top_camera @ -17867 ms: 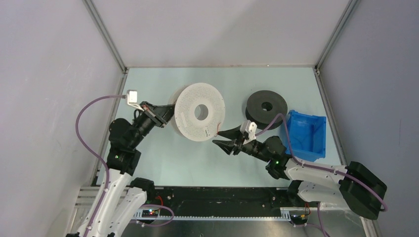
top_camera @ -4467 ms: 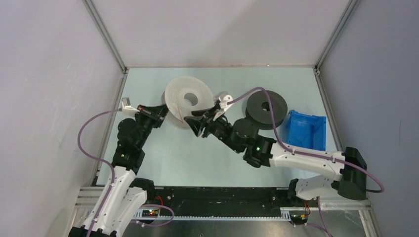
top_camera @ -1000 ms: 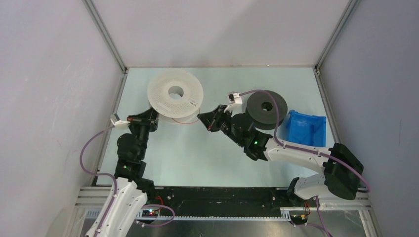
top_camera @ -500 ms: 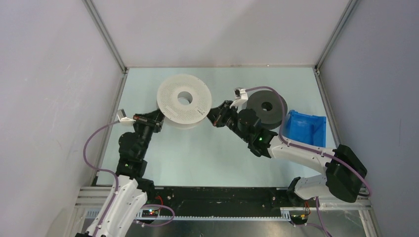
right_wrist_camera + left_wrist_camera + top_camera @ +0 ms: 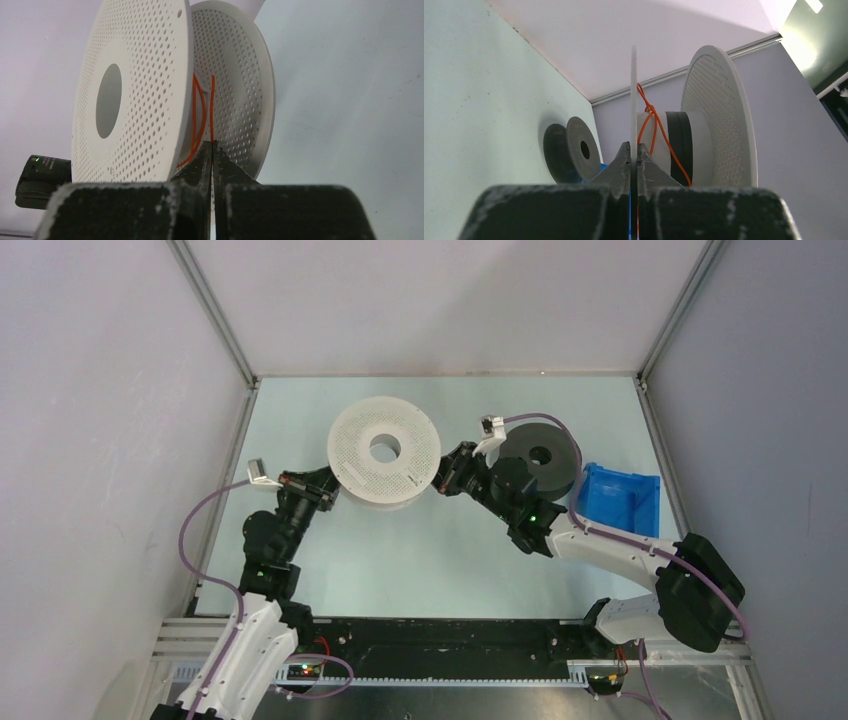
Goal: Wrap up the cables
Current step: Wrap the cable around the cable reel.
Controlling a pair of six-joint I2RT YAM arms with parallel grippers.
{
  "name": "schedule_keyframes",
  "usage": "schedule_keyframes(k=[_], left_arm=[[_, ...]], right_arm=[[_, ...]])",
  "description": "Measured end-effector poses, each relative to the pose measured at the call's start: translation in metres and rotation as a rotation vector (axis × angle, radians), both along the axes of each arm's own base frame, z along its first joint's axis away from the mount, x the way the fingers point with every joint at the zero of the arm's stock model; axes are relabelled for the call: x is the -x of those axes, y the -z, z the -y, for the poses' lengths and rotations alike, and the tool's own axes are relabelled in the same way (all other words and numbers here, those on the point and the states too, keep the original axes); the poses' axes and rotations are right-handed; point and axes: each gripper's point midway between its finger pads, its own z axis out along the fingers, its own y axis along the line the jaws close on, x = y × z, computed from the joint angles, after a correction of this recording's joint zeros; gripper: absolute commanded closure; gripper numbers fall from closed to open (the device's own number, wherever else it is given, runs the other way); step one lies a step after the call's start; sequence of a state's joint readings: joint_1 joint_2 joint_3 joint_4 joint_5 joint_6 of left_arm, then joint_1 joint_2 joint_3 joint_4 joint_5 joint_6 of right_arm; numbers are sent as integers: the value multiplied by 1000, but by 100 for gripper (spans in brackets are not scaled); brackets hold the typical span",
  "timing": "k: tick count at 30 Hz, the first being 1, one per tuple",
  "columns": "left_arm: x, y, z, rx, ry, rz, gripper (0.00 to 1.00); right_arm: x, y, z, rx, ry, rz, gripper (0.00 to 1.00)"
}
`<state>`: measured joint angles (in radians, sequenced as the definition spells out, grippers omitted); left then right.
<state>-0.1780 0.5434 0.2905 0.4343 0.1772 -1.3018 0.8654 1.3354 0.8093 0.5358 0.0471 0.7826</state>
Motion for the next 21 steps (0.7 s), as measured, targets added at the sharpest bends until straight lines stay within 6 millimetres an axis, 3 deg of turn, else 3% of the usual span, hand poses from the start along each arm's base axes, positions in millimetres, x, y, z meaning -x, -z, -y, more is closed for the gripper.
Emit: schedule_keyframes(k=[8,21], left_arm=[[1,1,8,-1,49,1,100],[-1,4,8,17,49,-23,100]], right_arm=[[1,-7,0,-32,-56,15,96],[-1,-8,2,-47,-82,13,79]])
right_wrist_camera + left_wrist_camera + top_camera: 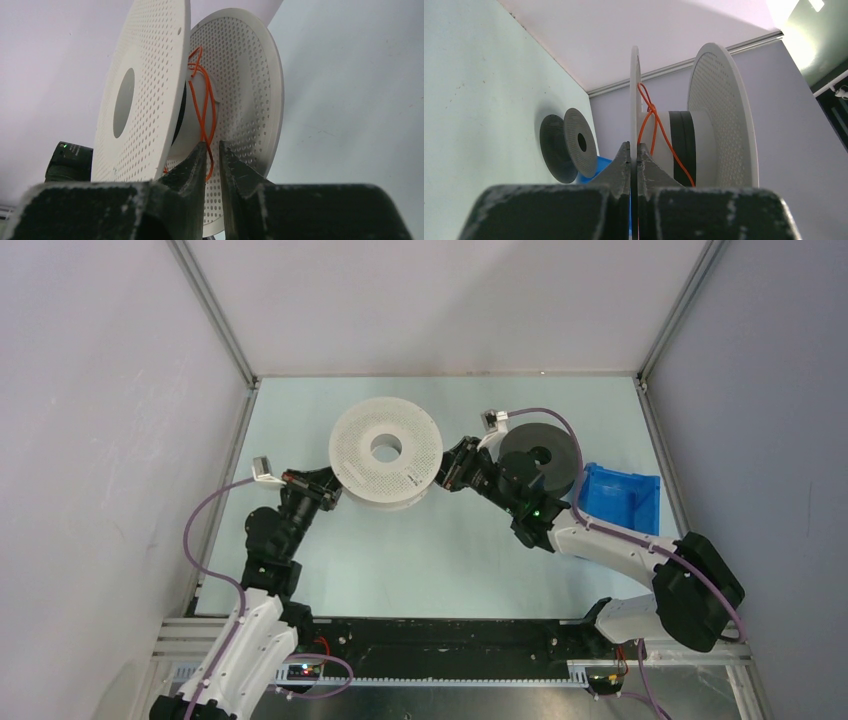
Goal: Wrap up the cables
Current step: Wrap the cable around the cable reel, then place the cable reel at the center of the board.
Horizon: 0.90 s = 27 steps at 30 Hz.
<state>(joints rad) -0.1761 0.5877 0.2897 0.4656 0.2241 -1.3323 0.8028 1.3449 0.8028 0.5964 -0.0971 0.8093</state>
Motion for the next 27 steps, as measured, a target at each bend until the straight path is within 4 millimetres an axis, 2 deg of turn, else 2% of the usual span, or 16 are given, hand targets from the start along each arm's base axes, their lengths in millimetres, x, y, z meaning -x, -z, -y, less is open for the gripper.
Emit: schedule_keyframes(k=[16,27], left_arm=[[-3,2,-1,11,-9,-14,100],[-6,7,-2,8,-16,-33,100]], right_arm=[[4,3,16,53,41,-12,74],[2,3,25,61,57,-11,78]])
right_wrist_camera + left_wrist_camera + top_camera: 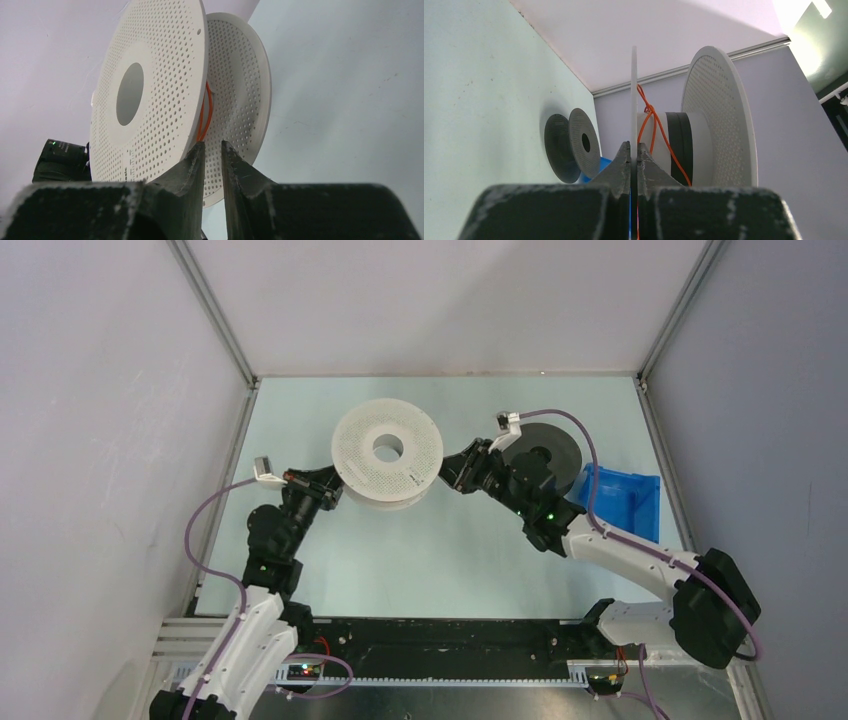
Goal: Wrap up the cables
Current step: Place the cable reel at the center of the board.
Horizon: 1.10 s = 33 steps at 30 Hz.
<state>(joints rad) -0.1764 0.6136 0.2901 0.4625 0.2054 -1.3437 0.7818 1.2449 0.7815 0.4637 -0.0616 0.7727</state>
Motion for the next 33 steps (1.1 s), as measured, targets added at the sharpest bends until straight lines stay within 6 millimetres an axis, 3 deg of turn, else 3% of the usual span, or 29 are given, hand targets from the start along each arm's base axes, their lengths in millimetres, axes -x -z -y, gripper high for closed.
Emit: schedule_keyframes(k=[7,14,22,33], left_arm=[[-1,1,-1,-1,-5,-4,100],[-9,13,-3,-20,-26,-38,100],[-31,57,-15,-112,-60,-161,100],[-58,108,-46,-196,-80,-315,100]], right_arm=[[2,5,8,9,5,-11,78],[14,-3,25,16,20,-7,78],[36,6,49,45,39,0,77],[40,1,63,63,78,35,76]])
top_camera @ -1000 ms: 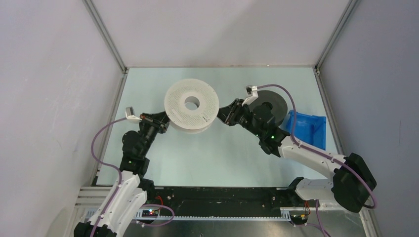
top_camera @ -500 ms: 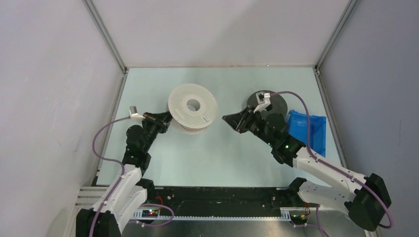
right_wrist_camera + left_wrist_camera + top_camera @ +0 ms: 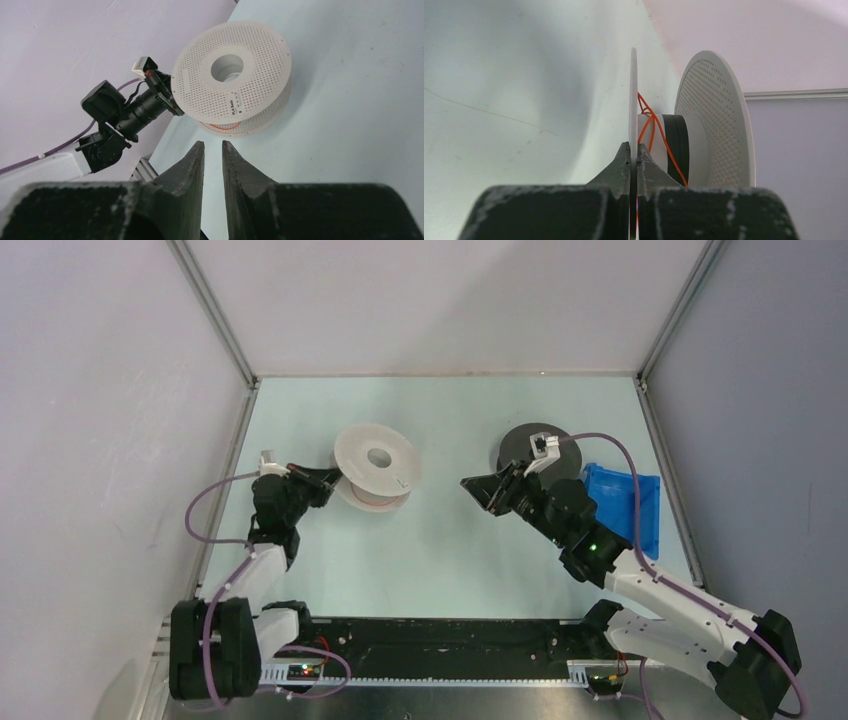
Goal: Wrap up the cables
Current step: Place the cable reel at the center of the board.
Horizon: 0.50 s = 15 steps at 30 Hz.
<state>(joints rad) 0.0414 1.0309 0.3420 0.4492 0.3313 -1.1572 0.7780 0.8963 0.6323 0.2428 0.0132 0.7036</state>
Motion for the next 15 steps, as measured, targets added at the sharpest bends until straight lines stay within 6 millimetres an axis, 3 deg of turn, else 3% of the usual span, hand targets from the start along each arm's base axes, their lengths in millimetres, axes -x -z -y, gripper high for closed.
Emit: schedule_keyframes(k=[7,15], left_arm=[[-12,36,-3,-35,36,-106,99],[-37,56,-14,-67,57,-163,92]], right_arm=[[1,2,2,8,6,7,76],[0,1,5,19,21,21,75]])
